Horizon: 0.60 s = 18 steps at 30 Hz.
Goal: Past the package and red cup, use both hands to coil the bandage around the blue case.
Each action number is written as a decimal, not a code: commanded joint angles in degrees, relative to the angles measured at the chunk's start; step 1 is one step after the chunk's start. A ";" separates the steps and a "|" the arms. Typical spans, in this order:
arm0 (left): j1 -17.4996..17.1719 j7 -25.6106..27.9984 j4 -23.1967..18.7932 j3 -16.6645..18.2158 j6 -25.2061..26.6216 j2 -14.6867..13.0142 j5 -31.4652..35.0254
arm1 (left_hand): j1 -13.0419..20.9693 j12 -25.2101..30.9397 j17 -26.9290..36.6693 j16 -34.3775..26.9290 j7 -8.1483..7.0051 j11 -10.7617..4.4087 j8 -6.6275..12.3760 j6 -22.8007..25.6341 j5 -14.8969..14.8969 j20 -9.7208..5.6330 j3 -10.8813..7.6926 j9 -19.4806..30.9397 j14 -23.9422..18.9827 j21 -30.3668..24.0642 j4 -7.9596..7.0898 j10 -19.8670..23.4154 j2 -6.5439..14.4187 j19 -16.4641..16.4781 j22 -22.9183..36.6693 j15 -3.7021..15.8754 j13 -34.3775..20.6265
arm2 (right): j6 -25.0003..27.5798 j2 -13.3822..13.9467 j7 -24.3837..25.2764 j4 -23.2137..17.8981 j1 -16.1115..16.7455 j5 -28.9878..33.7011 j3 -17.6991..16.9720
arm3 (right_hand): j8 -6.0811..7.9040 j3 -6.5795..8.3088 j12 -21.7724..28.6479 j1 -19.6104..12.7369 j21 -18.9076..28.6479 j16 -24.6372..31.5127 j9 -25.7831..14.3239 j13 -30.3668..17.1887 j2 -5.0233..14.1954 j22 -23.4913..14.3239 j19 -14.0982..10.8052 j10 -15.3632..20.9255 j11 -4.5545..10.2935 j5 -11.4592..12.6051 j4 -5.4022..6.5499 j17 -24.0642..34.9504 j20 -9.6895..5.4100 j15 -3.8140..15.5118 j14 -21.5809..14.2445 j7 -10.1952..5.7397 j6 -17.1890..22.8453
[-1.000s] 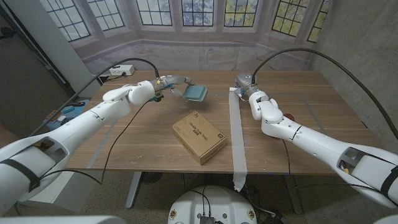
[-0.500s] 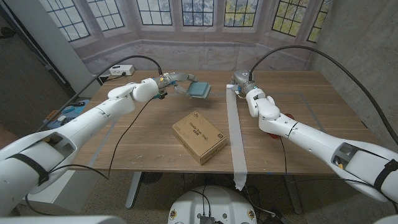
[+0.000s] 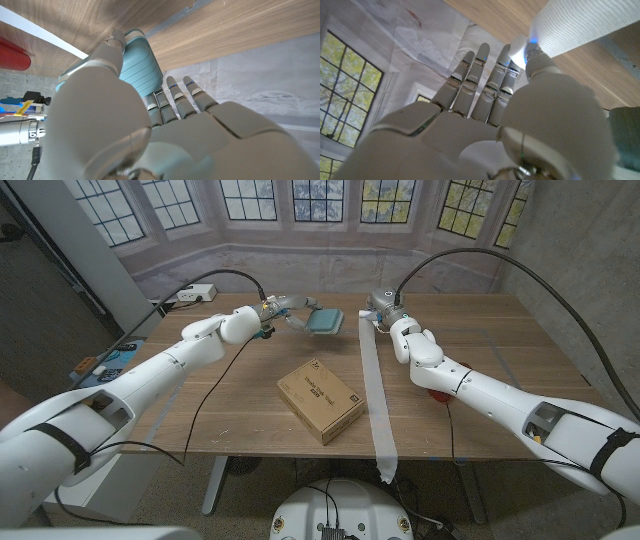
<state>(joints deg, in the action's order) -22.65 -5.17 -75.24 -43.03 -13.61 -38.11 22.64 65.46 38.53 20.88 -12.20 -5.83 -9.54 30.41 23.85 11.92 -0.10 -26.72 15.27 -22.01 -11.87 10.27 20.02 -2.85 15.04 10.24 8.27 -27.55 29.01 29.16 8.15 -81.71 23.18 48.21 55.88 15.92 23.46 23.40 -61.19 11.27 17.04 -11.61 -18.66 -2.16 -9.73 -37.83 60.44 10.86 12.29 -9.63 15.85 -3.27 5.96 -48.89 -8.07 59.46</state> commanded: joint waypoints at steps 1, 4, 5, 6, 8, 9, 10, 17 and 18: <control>-0.41 1.08 0.27 -0.41 1.38 1.73 -1.88 | -3.15 0.29 0.08 0.31 -0.42 -2.58 17.50 2.33 0.19 -0.02 -1.65 0.15 -0.34 0.11 -1.32 4.67 3.54 -0.39 0.18 -0.27 -13.34 | 0.02 -1.55 0.76 1.32 -1.91 -0.50 0.82 | 0.17 -0.23 0.49 -0.70 0.07 0.02 -0.17 -0.28 0.06 -0.15 -0.46 0.67 -0.03 -0.18 0.23 0.30 -2.96 7.56 -0.61 0.12 0.30; -0.56 1.16 -0.11 -0.52 1.85 1.88 -2.10 | -3.15 0.26 0.17 0.26 -0.26 -2.50 17.56 2.31 0.19 0.03 -1.58 0.09 -0.25 0.12 -1.37 4.65 3.71 -0.45 0.19 -0.31 -13.37 | -0.14 -1.49 0.80 1.36 -2.26 -0.43 1.10 | 0.14 -0.24 0.54 -0.87 0.07 -0.08 -0.19 -0.41 0.11 -0.15 -0.47 0.64 0.00 -0.20 0.21 0.32 -2.96 7.60 -0.56 0.11 0.32; -0.61 1.13 -0.25 -0.56 2.01 1.92 -2.19 | -3.12 0.27 0.20 0.26 -0.27 -2.51 17.56 2.28 0.19 0.05 -1.58 0.06 -0.22 0.12 -1.37 4.68 3.77 -0.47 0.19 -0.32 -13.38 | -0.18 -1.48 0.77 1.36 -2.34 -0.45 1.16 | 0.14 -0.25 0.54 -0.92 0.07 -0.07 -0.20 -0.45 0.14 -0.15 -0.47 0.59 0.03 -0.20 0.21 0.34 -2.96 7.63 -0.60 0.09 0.35; -0.64 1.03 -0.42 -0.62 2.24 1.95 -2.25 | -3.09 0.24 0.22 0.24 -0.29 -2.47 17.56 2.24 0.19 0.07 -1.54 0.04 -0.20 0.12 -1.35 4.62 3.78 -0.48 0.19 -0.38 -13.39 | 0.30 -1.76 0.92 1.48 -2.32 -0.46 1.11 | 0.15 -0.25 0.56 -0.95 0.07 -0.07 -0.20 -0.46 0.15 -0.15 -0.47 0.62 0.05 -0.20 0.21 0.35 -2.96 7.65 -0.61 0.07 0.37; -0.72 0.86 -0.75 -0.70 2.55 1.99 -2.41 | -3.10 0.22 0.25 0.22 -0.31 -2.50 17.59 2.21 0.20 0.07 -1.49 0.01 -0.18 0.13 -1.36 4.59 3.80 -0.50 0.19 -0.33 -13.40 | -0.21 -1.57 1.00 1.50 -2.46 -0.56 1.27 | 0.14 -0.27 0.57 -1.07 0.07 -0.12 -0.21 -0.54 0.16 -0.15 -0.47 0.56 0.09 -0.21 0.18 0.37 -2.96 7.66 -0.61 0.05 0.41; -0.78 0.79 -1.00 -0.76 2.76 1.98 -2.39 | -3.07 0.22 0.24 0.22 -0.31 -2.44 17.58 2.16 0.20 0.04 -1.49 0.00 -0.20 0.13 -1.33 4.59 3.76 -0.51 0.19 -0.29 -13.41 | 0.39 -1.93 1.23 1.68 -2.40 -0.54 1.21 | 0.12 -0.26 0.58 -1.09 0.07 -0.17 -0.21 -0.57 0.18 -0.15 -0.47 0.55 0.08 -0.21 0.19 0.36 -2.96 7.63 -0.58 0.07 0.38; -0.83 0.69 -1.19 -0.80 2.94 1.97 -2.46 | -3.03 0.21 0.22 0.23 -0.23 -2.50 17.59 2.15 0.21 0.05 -1.50 -0.02 -0.23 0.12 -1.29 4.60 3.72 -0.50 0.19 -0.33 -13.41 | 0.36 -1.96 1.27 1.74 -2.44 -0.61 1.26 | 0.11 -0.28 0.59 -1.10 0.07 -0.17 -0.21 -0.60 0.18 -0.15 -0.47 0.54 0.04 -0.22 0.20 0.37 -2.95 7.61 -0.60 0.08 0.39; -1.36 0.14 -2.66 -0.84 4.50 1.93 -2.99 | -3.13 0.08 0.24 0.29 -0.17 -2.54 17.65 2.00 0.24 0.12 -1.47 -0.15 -0.08 0.15 -1.35 4.35 3.77 -0.65 0.20 -0.54 -13.47 | -0.06 -2.37 2.19 2.37 -2.78 -1.06 1.50 | 0.09 -0.37 0.76 -1.26 0.06 -0.30 -0.24 -0.84 0.24 -0.15 -0.47 0.70 0.01 -0.26 0.25 0.43 -2.95 7.57 -0.67 0.07 0.51; -1.47 0.07 -2.92 -0.83 4.80 1.93 -3.07 | -3.08 0.08 0.25 0.30 -0.15 -2.49 17.65 1.95 0.24 0.12 -1.47 -0.16 -0.04 0.15 -1.33 4.34 3.80 -0.66 0.20 -0.56 -13.48 | 0.05 -2.55 2.31 2.54 -2.85 -1.09 1.53 | 0.10 -0.37 0.80 -1.26 0.06 -0.31 -0.24 -0.86 0.27 -0.14 -0.48 0.76 0.06 -0.26 0.28 0.43 -2.95 7.56 -0.70 0.06 0.55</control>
<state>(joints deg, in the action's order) -23.39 -4.49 -76.33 -43.69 -10.84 -36.41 20.42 65.43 38.20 20.87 -12.21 -5.71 -9.33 30.41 23.98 11.91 0.12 -26.71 14.98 -21.80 -11.87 10.27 20.24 -2.89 14.82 10.24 8.07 -27.55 28.99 27.42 9.37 -80.11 20.99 47.62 56.98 15.81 23.21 23.95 -62.00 11.27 17.03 -11.56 -19.30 -2.08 -9.73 -37.83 60.45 10.87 12.12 -9.39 16.11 -3.27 6.24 -49.19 -8.07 59.46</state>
